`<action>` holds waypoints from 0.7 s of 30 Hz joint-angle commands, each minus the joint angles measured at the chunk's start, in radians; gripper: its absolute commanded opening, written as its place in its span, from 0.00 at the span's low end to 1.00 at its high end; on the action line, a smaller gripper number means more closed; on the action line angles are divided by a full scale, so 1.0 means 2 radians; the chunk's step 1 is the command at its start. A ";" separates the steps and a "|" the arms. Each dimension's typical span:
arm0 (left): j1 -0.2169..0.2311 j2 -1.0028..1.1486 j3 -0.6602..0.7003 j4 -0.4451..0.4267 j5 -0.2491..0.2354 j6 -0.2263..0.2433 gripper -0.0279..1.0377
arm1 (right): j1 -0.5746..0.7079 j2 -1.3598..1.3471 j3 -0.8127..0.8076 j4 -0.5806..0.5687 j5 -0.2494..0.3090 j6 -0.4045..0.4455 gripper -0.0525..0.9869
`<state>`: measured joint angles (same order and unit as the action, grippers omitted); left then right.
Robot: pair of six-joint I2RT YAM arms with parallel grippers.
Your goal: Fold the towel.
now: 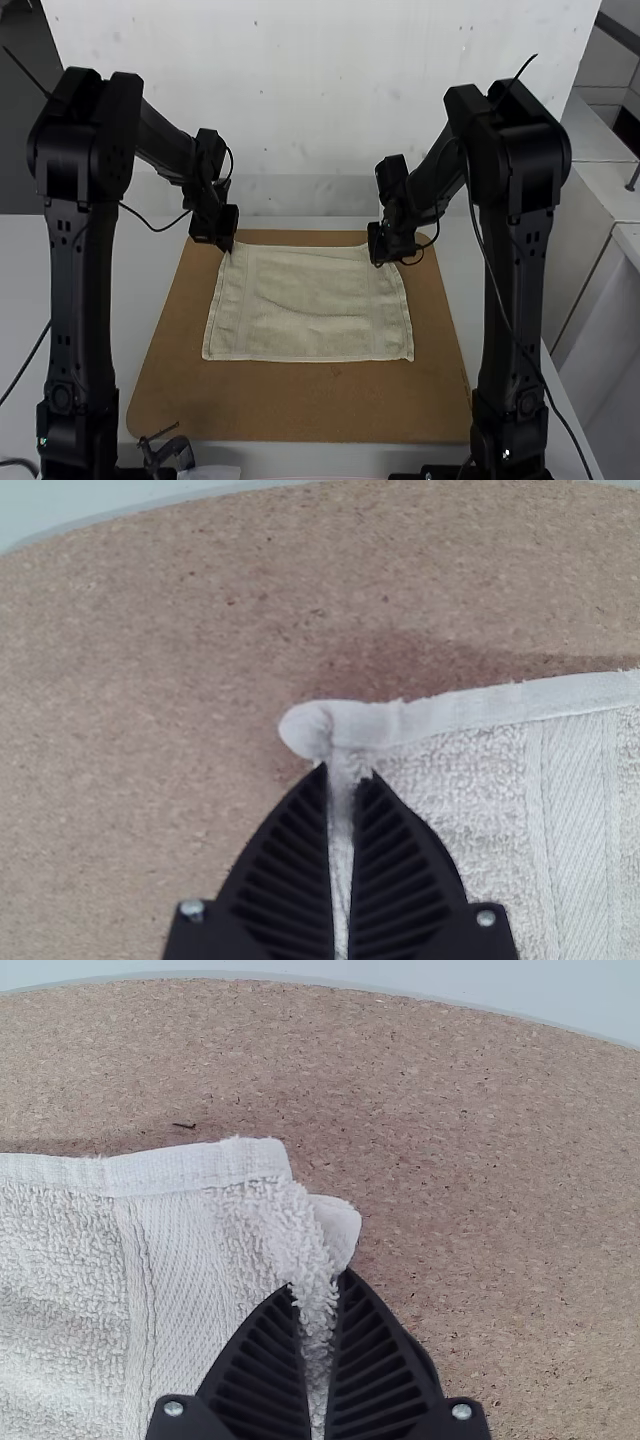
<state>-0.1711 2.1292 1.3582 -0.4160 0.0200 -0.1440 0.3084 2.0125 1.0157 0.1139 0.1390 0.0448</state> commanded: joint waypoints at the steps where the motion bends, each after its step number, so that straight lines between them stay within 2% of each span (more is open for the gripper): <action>1: -0.020 -0.029 -0.013 -0.023 0.051 -0.019 0.04 | -0.019 -0.005 -0.007 0.010 0.044 0.009 0.07; 7: -0.032 -0.081 -0.016 -0.024 0.057 -0.043 0.04 | -0.015 -0.032 -0.010 0.037 0.043 0.018 0.07; 16: -0.037 -0.160 -0.014 -0.017 0.057 -0.057 0.04 | -0.018 -0.079 -0.038 0.113 0.043 0.030 0.07; 21: -0.038 -0.187 -0.006 -0.017 0.057 -0.056 0.04 | -0.018 -0.106 -0.061 0.161 0.042 0.033 0.07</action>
<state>-0.2424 1.8000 1.3178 -0.4576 0.1246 -0.2447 0.2897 1.8515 0.9169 0.4023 0.2012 0.0921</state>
